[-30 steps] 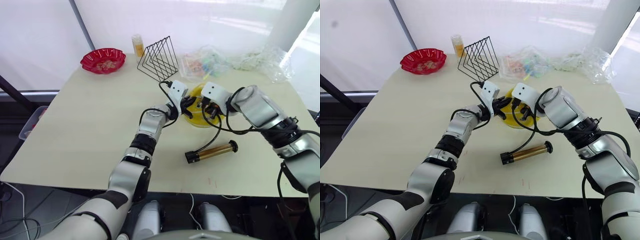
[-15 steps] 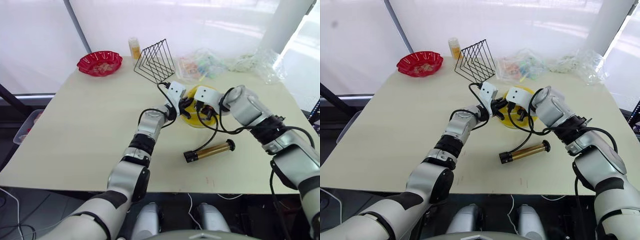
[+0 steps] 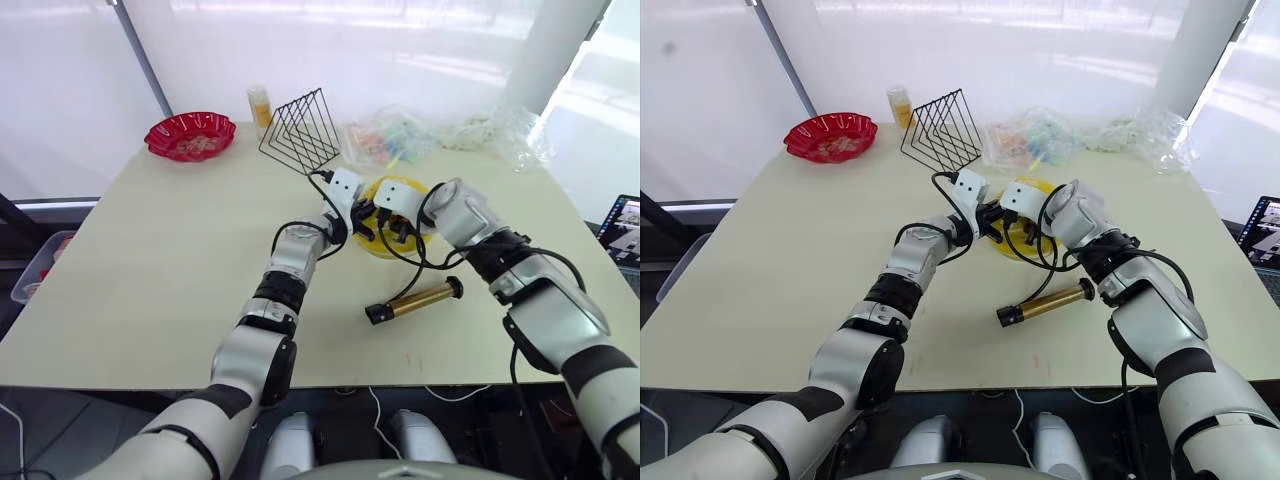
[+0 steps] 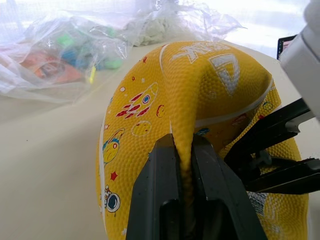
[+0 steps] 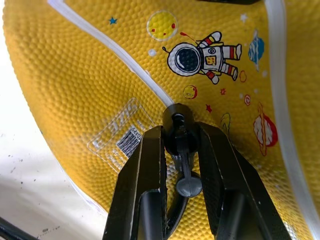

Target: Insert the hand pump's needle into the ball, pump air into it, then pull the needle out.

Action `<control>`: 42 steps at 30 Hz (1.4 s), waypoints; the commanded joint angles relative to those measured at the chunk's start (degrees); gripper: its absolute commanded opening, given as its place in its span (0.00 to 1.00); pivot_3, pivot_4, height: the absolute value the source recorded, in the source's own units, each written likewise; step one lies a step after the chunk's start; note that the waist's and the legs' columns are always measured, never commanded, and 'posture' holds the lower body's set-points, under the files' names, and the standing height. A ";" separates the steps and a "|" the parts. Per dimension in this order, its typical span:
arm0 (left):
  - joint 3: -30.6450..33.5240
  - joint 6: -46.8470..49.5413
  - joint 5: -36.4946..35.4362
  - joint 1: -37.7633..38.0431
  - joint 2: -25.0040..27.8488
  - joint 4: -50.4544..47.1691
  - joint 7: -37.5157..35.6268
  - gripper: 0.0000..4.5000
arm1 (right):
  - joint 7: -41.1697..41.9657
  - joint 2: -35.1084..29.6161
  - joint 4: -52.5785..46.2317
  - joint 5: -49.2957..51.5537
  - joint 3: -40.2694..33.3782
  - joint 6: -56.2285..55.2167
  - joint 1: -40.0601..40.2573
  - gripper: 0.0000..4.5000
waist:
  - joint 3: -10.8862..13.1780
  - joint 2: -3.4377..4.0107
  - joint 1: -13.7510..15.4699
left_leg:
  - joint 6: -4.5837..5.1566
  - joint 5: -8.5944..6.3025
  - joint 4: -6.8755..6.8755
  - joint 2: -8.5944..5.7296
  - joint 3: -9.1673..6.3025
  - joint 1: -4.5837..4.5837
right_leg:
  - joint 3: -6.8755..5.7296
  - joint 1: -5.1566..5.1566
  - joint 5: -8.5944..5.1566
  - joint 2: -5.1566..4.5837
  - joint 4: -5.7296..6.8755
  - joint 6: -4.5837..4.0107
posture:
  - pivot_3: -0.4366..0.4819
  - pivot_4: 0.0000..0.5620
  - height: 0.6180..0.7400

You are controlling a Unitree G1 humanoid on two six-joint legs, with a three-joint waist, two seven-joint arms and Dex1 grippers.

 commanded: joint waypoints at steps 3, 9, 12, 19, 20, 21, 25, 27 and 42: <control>-2.61 1.62 0.14 1.16 -1.68 0.96 -1.91 0.00 | -2.33 1.72 7.40 -1.81 -1.28 -0.72 3.65 0.08 | -0.29 0.00 -0.54 | 0.04 -0.05 -0.02 0.02 0.01 0.12 | 0.01 0.09 -0.02 -0.04 -0.01 -0.03 | 0.48 0.27 0.97; -2.56 1.41 0.18 1.05 -1.54 1.25 -1.77 0.00 | 2.08 -2.12 -4.44 -2.12 -2.97 2.48 4.31 0.08 | -0.20 0.23 -0.49 | 0.05 -0.06 -0.03 0.22 0.00 0.06 | -0.02 0.07 -0.03 -0.09 -0.03 -0.05 | 0.48 0.27 0.97; -2.57 1.23 0.22 1.02 -1.51 1.42 -1.80 0.00 | 4.78 -5.68 -14.12 -1.51 -4.25 5.50 6.16 0.08 | 0.01 0.55 0.17 | 0.08 -0.08 -0.04 0.16 -0.06 -0.28 | -0.10 -0.15 -0.13 -0.17 -0.08 -0.23 | 0.48 0.27 0.97; -2.54 1.13 0.48 1.11 -1.43 1.40 -2.37 0.00 | 6.53 -11.65 -29.66 0.69 -7.62 6.17 11.36 0.08 | 0.43 1.20 2.11 | 0.22 -0.15 -0.04 -0.18 -0.33 -1.25 | -0.45 -0.81 -0.05 -0.22 -0.28 0.05 | 0.48 0.27 0.97; -2.56 1.08 0.51 1.06 -1.43 1.47 -2.46 0.00 | 6.43 -11.86 -30.78 1.26 -8.32 6.33 11.83 0.08 | 0.44 1.22 2.41 | 0.22 -0.15 -0.04 -0.21 -0.32 -1.31 | -0.46 -0.86 -0.07 -0.20 -0.31 0.08 | 0.48 0.27 0.97; -2.58 1.04 0.52 1.03 -1.42 1.52 -2.51 0.00 | 6.39 -11.98 -31.54 1.64 -8.80 6.46 12.17 0.08 | 0.47 1.23 2.58 | 0.23 -0.16 -0.04 -0.23 -0.31 -1.32 | -0.45 -0.85 -0.10 -0.19 -0.33 0.12 | 0.48 0.27 0.97; -2.79 0.87 0.37 0.77 -1.34 1.81 -2.52 0.00 | 4.96 -13.03 -32.72 1.51 -10.02 6.24 13.38 0.08 | 0.72 1.28 2.60 | 0.33 -0.22 0.00 -0.29 -0.15 -1.36 | -0.44 -0.81 -0.15 -0.19 -0.37 0.22 | 0.48 0.27 0.97; -2.86 0.81 0.31 0.69 -1.30 1.92 -2.51 0.00 | 4.93 -13.28 -33.08 1.63 -10.32 6.38 13.75 0.08 | 0.79 1.30 2.62 | 0.34 -0.22 0.01 -0.30 -0.14 -1.36 | -0.46 -0.79 -0.17 -0.19 -0.37 0.25 | 0.48 0.27 0.97; -3.42 1.19 0.12 1.05 -1.30 0.79 -2.57 0.00 | 2.21 -13.20 -48.64 19.78 -32.20 1.67 24.75 0.97 | 1.17 1.24 2.53 | 0.34 -0.22 0.05 -0.29 -0.17 -1.30 | -0.44 -0.71 -0.18 -0.12 -0.34 0.28 | 0.48 0.27 0.97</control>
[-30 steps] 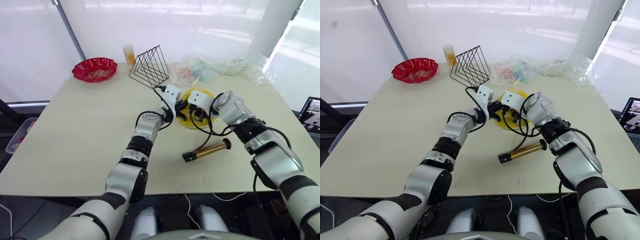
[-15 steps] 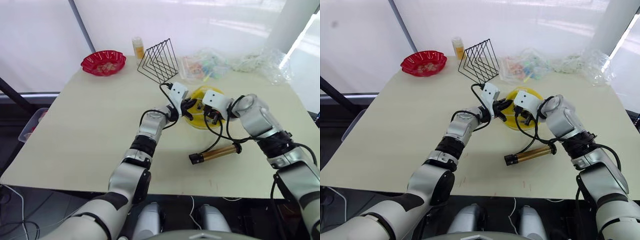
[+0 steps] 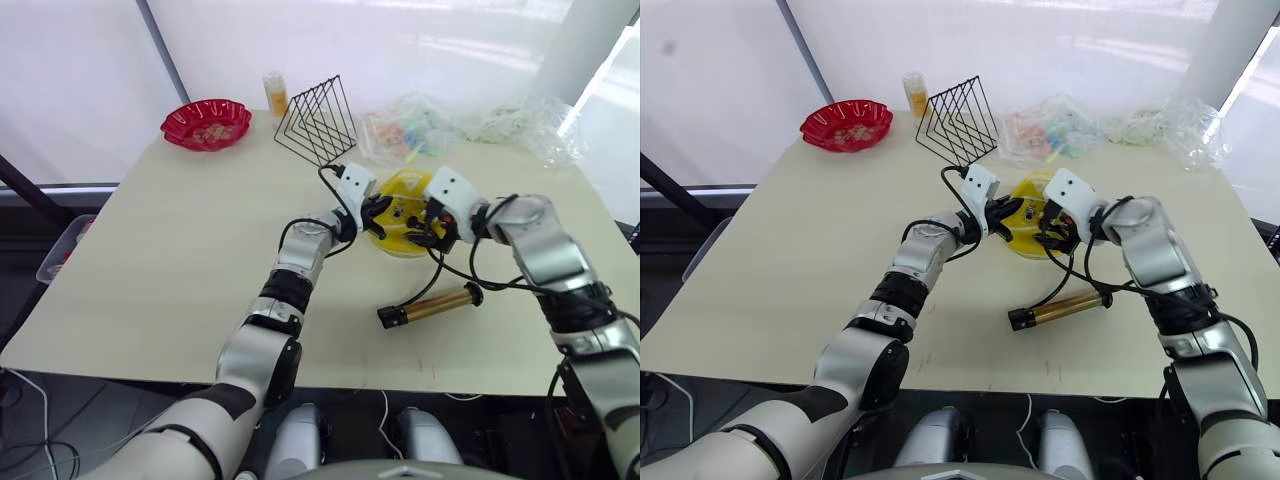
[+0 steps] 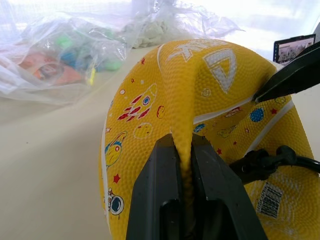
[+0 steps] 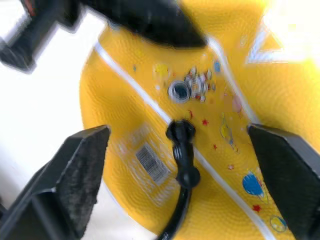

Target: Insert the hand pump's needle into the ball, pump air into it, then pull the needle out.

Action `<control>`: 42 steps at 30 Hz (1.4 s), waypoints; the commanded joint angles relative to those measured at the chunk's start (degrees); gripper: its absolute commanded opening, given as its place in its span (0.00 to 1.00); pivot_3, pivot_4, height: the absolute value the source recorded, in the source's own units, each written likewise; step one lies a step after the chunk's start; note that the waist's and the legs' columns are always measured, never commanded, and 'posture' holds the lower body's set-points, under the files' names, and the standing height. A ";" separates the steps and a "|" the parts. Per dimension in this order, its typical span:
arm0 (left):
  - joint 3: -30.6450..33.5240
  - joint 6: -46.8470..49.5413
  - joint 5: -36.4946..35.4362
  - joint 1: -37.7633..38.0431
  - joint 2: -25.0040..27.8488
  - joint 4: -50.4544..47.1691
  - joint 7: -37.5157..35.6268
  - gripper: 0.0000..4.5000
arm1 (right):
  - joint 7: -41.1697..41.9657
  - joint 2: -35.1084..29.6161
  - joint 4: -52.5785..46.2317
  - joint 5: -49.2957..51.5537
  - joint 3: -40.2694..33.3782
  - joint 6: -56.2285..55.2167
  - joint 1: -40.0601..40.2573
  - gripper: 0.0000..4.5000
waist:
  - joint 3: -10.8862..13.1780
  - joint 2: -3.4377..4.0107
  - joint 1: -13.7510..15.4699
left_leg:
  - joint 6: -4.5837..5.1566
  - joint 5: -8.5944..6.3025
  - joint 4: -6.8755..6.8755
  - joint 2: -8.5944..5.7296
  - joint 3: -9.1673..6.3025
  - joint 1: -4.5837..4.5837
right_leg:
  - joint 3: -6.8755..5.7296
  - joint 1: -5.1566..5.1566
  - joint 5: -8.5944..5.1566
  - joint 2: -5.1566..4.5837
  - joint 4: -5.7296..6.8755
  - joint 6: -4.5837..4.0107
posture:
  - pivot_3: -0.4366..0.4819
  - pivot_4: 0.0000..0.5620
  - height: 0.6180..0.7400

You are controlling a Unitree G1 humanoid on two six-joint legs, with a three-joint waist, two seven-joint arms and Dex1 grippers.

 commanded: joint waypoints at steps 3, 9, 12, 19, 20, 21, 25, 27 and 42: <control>-1.86 2.26 0.76 1.51 -0.32 2.61 -0.32 0.00 | -0.56 0.47 -10.06 10.55 -11.84 -1.60 5.21 0.97 | 0.01 -0.03 0.04 | 0.00 0.00 0.00 0.00 -0.03 0.02 | -0.02 0.03 0.00 0.02 0.00 0.00 | 0.48 0.27 0.97; -1.96 2.45 0.72 1.23 -0.47 2.57 -0.34 0.00 | -1.80 -0.01 -15.15 16.24 -19.07 -5.82 16.09 0.97 | 0.05 -0.07 -0.05 | 0.01 -0.01 0.02 0.00 -0.05 0.06 | 0.07 0.04 0.00 0.02 0.00 0.01 | 0.48 0.27 0.97; -2.02 2.61 0.68 1.29 -0.46 2.31 -0.39 0.00 | -1.78 -1.46 -16.23 17.74 -21.96 -7.85 22.09 0.99 | 0.10 -0.16 0.23 | 0.02 -0.01 0.02 -0.02 -0.11 0.03 | 0.06 0.06 -0.01 0.02 -0.03 0.03 | 0.48 0.27 0.97; -2.36 2.51 0.46 1.53 -0.10 1.50 -1.64 0.00 | -0.62 -0.79 -19.95 30.75 -33.56 -9.76 29.83 0.99 | 0.13 -0.19 -0.02 | 0.05 -0.03 0.03 0.00 -0.03 0.16 | 0.39 0.03 0.02 0.08 -0.02 0.09 | 0.48 0.27 0.97; -2.28 2.50 0.25 1.54 -0.18 1.27 -1.87 0.00 | -0.31 -1.27 -20.81 31.65 -34.69 -10.23 31.37 0.99 | 0.13 -0.19 0.00 | 0.05 -0.03 0.03 0.00 0.00 0.18 | 0.43 0.03 0.02 0.08 -0.02 0.09 | 0.48 0.27 0.97; -2.28 2.42 0.09 1.59 -0.20 0.95 -2.23 0.00 | 0.01 -1.66 -21.58 32.46 -35.60 -10.50 32.94 0.99 | 0.13 -0.19 0.04 | 0.06 -0.03 0.03 0.00 0.01 0.17 | 0.46 0.02 0.02 0.08 -0.02 0.09 | 0.48 0.27 0.97; -2.18 1.54 -0.24 1.12 0.09 -0.30 -2.77 0.27 | 3.25 -3.18 -22.64 33.37 -37.92 -14.39 39.77 1.00 | 0.15 -0.22 0.15 | 0.18 -0.13 0.01 -0.06 -0.05 0.15 | 0.58 -0.01 -0.03 0.10 -0.06 0.15 | 0.48 0.27 0.97; -2.29 1.19 -0.21 0.91 0.42 -0.91 -2.91 0.43 | 3.97 -3.72 -22.03 32.97 -38.41 -16.63 41.79 1.00 | 0.16 -0.25 0.15 | 0.27 -0.20 0.01 -0.23 -0.22 0.13 | 0.67 -0.03 -0.07 0.09 -0.07 0.23 | 0.48 0.27 0.97; -1.40 7.60 -6.07 3.00 3.34 -21.30 -6.58 0.99 | 6.08 -4.11 -18.28 33.17 -36.55 -26.94 45.90 1.00 | 0.54 -0.17 0.04 | 0.20 -0.19 -0.02 -0.84 -1.42 0.09 | 0.91 -0.04 -0.15 0.12 -0.12 0.32 | 0.48 0.27 0.97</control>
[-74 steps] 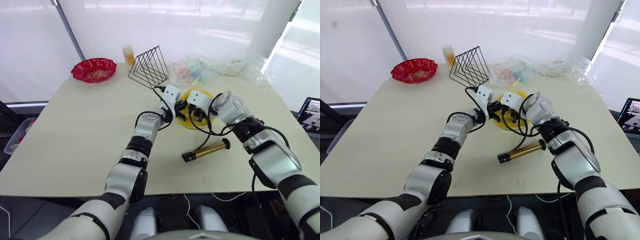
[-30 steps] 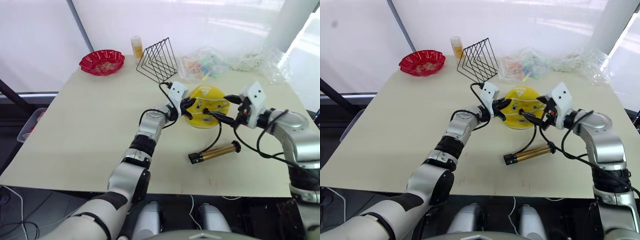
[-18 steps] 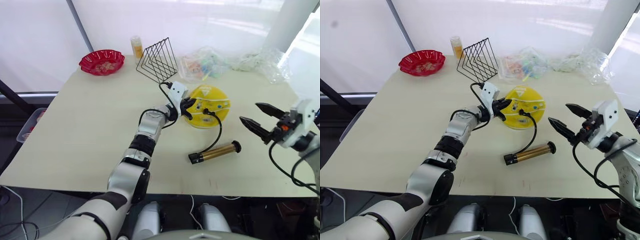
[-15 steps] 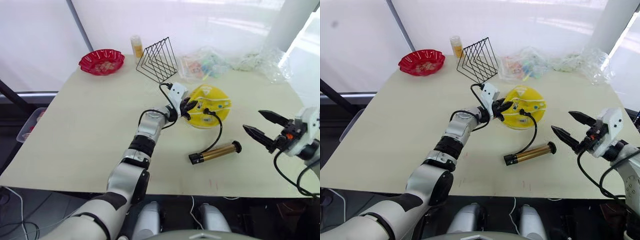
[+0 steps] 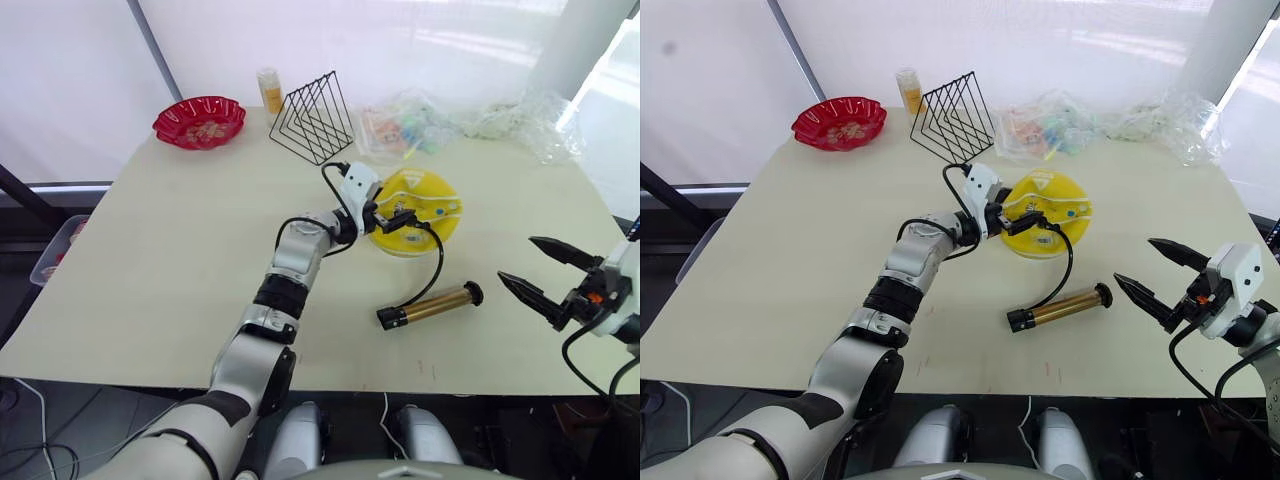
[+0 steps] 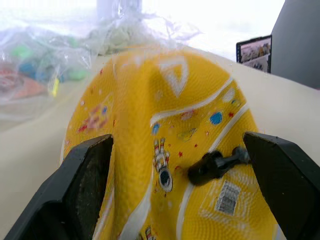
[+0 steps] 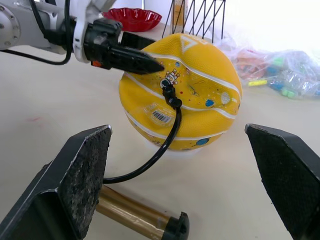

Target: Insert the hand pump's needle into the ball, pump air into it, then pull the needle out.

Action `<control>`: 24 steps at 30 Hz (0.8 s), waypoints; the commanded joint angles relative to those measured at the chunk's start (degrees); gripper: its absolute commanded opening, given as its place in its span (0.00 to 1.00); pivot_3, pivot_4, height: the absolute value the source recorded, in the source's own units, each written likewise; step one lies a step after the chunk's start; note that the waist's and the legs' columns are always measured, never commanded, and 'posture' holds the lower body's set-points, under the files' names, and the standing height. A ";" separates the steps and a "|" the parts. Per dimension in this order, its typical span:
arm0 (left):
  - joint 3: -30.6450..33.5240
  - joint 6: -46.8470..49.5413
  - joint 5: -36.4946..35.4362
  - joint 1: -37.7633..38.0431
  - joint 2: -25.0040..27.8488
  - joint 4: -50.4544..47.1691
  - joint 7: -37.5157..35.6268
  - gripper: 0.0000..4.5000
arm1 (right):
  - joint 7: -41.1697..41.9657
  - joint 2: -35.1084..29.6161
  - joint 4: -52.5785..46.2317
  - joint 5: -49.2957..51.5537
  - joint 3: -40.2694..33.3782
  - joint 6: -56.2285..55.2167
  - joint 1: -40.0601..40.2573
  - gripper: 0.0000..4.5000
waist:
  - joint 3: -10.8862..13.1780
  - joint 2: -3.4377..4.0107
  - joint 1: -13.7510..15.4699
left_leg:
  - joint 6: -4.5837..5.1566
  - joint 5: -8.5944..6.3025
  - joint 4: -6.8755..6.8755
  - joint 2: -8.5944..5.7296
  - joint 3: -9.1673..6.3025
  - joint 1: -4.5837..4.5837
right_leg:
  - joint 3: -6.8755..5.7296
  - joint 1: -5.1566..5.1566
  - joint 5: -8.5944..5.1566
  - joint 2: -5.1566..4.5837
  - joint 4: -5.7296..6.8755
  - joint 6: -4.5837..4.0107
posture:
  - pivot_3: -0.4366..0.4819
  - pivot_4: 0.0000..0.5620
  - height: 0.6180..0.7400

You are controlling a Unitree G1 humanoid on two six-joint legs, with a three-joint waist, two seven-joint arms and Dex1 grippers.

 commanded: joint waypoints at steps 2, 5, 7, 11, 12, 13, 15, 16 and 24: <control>0.88 2.99 -3.08 0.78 2.00 -10.07 -0.83 0.99 | 1.00 -0.22 0.53 0.84 -0.13 -4.39 -0.34 1.00 | 0.02 0.03 -0.01 | 0.01 -0.01 -0.01 -0.06 -0.01 0.03 | 0.17 0.00 -0.02 0.00 -0.04 0.04 | 0.48 0.27 0.97; 1.19 5.16 -4.62 3.12 4.88 -15.78 -2.20 0.99 | 1.98 0.33 1.28 1.31 0.57 -6.62 -0.37 1.00 | 0.02 0.03 -0.09 | 0.05 -0.08 -0.01 -0.14 0.00 0.13 | 0.46 0.00 -0.04 0.00 -0.03 0.12 | 0.48 0.27 0.97; 1.61 6.67 -5.89 5.63 7.68 -20.15 -3.83 0.99 | 2.77 0.72 1.56 1.84 0.97 -7.96 -0.24 1.00 | 0.03 0.04 -0.11 | -0.02 -0.16 0.00 -0.16 0.02 0.23 | 0.67 -0.01 -0.02 0.04 0.00 0.15 | 0.48 0.27 0.97; 2.70 8.66 -8.30 10.93 14.06 -26.65 -7.31 0.99 | 3.43 1.10 2.23 2.13 1.38 -9.47 0.54 1.00 | 0.08 0.06 -0.26 | -0.09 -0.24 -0.03 -0.19 0.05 0.53 | 1.01 0.02 -0.02 0.12 0.11 0.16 | 0.48 0.27 0.97; 2.96 8.96 -8.98 11.98 15.31 -27.74 -7.96 0.99 | 3.62 1.10 2.53 2.13 1.52 -9.85 0.78 1.00 | 0.09 0.07 -0.22 | -0.10 -0.27 -0.05 -0.20 0.07 0.64 | 1.10 0.05 -0.02 0.13 0.13 0.16 | 0.48 0.27 0.97; 3.44 9.20 -9.73 13.30 16.67 -28.80 -8.80 0.99 | 3.94 1.15 2.80 2.16 1.61 -10.28 1.16 1.00 | 0.11 0.06 -0.08 | -0.11 -0.28 -0.05 -0.20 0.08 0.67 | 1.12 0.06 -0.02 0.13 0.14 0.16 | 0.48 0.27 0.97; 4.48 9.31 -11.34 16.14 19.30 -30.69 -10.71 0.99 | 4.58 1.23 3.29 2.23 1.76 -11.10 2.04 1.00 | 0.11 0.06 -0.02 | -0.10 -0.30 -0.03 -0.20 0.16 0.74 | 1.23 0.12 0.01 0.12 0.15 0.23 | 0.48 0.27 0.97; 5.38 9.05 -12.53 17.91 20.60 -31.52 -11.91 0.99 | 5.14 1.30 3.76 2.04 1.90 -11.82 2.73 1.00 | 0.11 0.06 -0.04 | -0.10 -0.30 -0.02 -0.19 0.19 0.78 | 1.28 0.16 0.02 0.10 0.15 0.24 | 0.48 0.27 0.97; 9.48 4.93 -16.54 31.00 29.17 -35.34 -19.07 0.99 | 6.97 1.59 5.76 2.78 0.83 -14.90 6.61 1.00 | 0.12 0.07 -0.26 | 0.12 -0.43 0.08 -0.16 0.37 0.89 | 1.53 0.18 0.10 0.10 0.15 0.38 | 0.48 0.27 0.97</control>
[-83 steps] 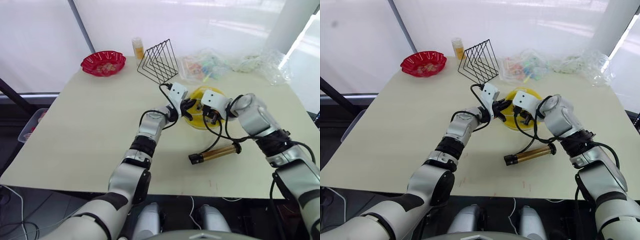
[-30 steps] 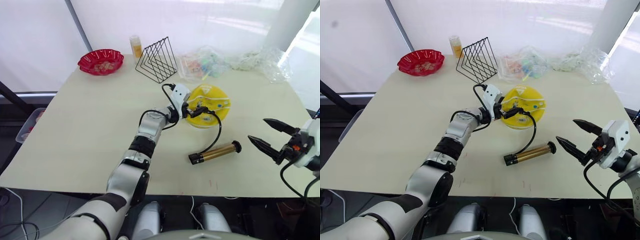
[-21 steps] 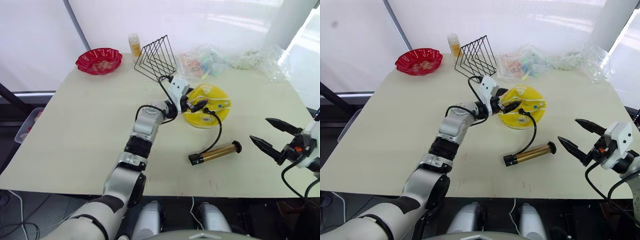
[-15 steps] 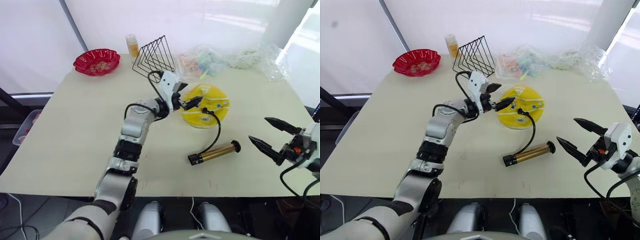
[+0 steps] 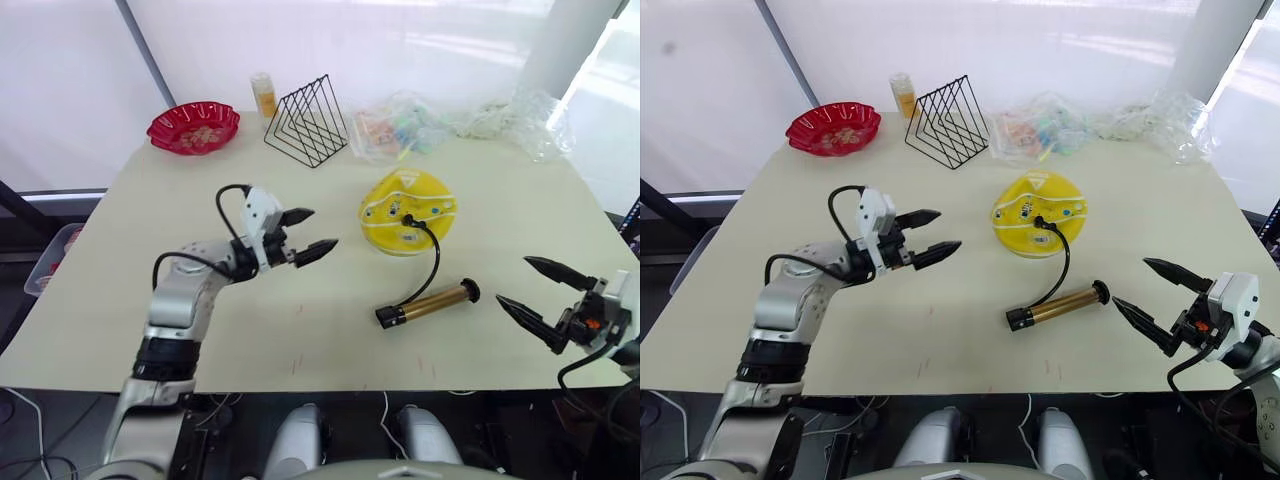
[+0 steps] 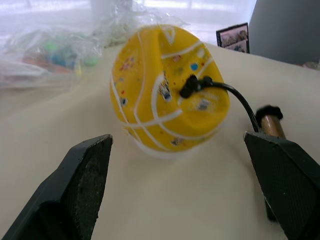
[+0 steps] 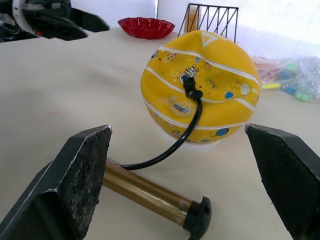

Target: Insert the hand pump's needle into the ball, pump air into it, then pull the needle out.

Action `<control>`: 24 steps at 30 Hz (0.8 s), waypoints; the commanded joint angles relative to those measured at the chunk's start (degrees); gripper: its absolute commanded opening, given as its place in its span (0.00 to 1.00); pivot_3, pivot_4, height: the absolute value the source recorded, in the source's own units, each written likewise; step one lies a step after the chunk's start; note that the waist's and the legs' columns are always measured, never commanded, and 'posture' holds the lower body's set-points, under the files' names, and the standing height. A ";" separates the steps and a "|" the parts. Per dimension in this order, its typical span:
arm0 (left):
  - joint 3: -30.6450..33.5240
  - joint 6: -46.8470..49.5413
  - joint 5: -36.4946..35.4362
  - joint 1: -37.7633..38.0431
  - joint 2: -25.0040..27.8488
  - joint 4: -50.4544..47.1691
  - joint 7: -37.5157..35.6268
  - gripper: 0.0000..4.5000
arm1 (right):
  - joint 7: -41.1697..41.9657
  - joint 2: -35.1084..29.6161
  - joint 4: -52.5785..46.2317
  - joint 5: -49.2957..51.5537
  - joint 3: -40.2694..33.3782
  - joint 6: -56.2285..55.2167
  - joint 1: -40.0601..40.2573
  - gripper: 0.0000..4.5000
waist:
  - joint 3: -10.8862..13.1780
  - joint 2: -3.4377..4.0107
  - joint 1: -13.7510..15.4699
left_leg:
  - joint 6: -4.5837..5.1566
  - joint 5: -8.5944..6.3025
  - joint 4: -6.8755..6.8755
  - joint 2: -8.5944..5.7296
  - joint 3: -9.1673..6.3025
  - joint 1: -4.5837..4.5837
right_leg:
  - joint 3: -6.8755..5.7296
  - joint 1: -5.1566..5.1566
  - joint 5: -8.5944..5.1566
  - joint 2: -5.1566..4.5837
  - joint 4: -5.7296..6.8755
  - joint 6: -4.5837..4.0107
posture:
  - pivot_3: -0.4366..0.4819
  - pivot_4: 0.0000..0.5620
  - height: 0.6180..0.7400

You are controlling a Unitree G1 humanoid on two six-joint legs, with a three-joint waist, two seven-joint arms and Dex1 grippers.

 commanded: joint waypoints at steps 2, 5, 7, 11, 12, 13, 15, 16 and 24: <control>4.90 -2.23 -4.21 6.62 4.88 -5.05 -4.50 0.99 | 1.12 -0.40 -0.23 1.79 -2.43 -2.31 2.50 1.00 | 0.03 0.00 -0.06 | 0.00 0.00 -0.01 0.06 -0.04 0.03 | -0.04 0.00 -0.01 0.02 0.04 -0.02 | 0.48 0.27 0.97; 7.31 -3.11 -5.68 10.12 7.74 -5.09 -6.85 0.99 | 1.83 -0.68 0.23 2.00 -3.05 -3.14 4.03 1.00 | 0.10 0.06 0.05 | 0.01 -0.01 -0.01 0.08 -0.18 0.03 | -0.20 0.07 -0.10 0.02 0.06 -0.21 | 0.48 0.27 0.97; 7.93 -4.17 -5.81 11.67 9.44 -4.97 -8.23 0.99 | 2.19 -0.79 0.61 2.13 -3.50 -3.58 4.82 1.00 | 0.11 0.07 0.08 | 0.01 -0.01 -0.01 0.10 -0.28 0.08 | -0.30 0.14 -0.12 0.02 0.09 -0.26 | 0.48 0.27 0.97; 9.01 -5.43 -6.52 12.48 12.99 -4.76 -11.79 0.99 | 3.32 -1.61 1.03 3.15 -5.36 -3.67 7.02 1.00 | 0.13 0.08 0.13 | 0.00 0.00 0.02 0.10 -0.34 0.10 | -0.36 0.22 -0.12 0.01 0.10 -0.31 | 0.48 0.27 0.97; 8.88 -5.62 -6.71 12.49 13.74 -5.02 -12.73 0.99 | 3.74 -1.78 0.96 3.37 -5.82 -3.64 7.68 1.00 | 0.13 0.08 0.12 | 0.00 0.00 0.04 0.10 -0.35 0.10 | -0.37 0.23 -0.12 0.01 0.10 -0.31 | 0.48 0.27 0.97; 8.33 -5.69 -6.82 12.36 14.21 -5.60 -13.34 0.99 | 3.96 -1.84 0.90 3.51 -6.12 -3.73 8.17 1.00 | 0.13 0.08 0.11 | 0.00 0.00 0.04 0.11 -0.35 0.10 | -0.37 0.23 -0.12 0.01 0.10 -0.31 | 0.48 0.27 0.97; 7.03 -5.21 -7.29 12.03 14.80 -6.88 -14.19 0.99 | 4.17 -1.88 0.93 3.63 -6.56 -4.01 8.86 1.00 | 0.13 0.09 0.07 | 0.00 0.00 0.03 0.11 -0.35 0.10 | -0.38 0.23 -0.12 0.01 0.10 -0.32 | 0.48 0.27 0.97; 6.34 -4.93 -7.28 11.79 14.98 -7.55 -14.43 0.99 | 4.27 -1.93 0.94 3.68 -6.85 -4.09 9.13 1.00 | 0.14 0.09 0.07 | 0.00 0.00 0.03 0.11 -0.35 0.10 | -0.38 0.24 -0.12 0.01 0.10 -0.31 | 0.48 0.27 0.97; -4.14 0.27 -6.21 4.54 12.97 -12.51 -14.28 0.99 | 5.26 -1.84 0.55 3.31 -7.41 -5.85 11.85 1.00 | 0.14 0.09 0.12 | 0.00 0.00 0.09 0.05 -0.36 0.11 | -0.38 0.31 -0.11 0.02 0.10 -0.30 | 0.48 0.27 0.97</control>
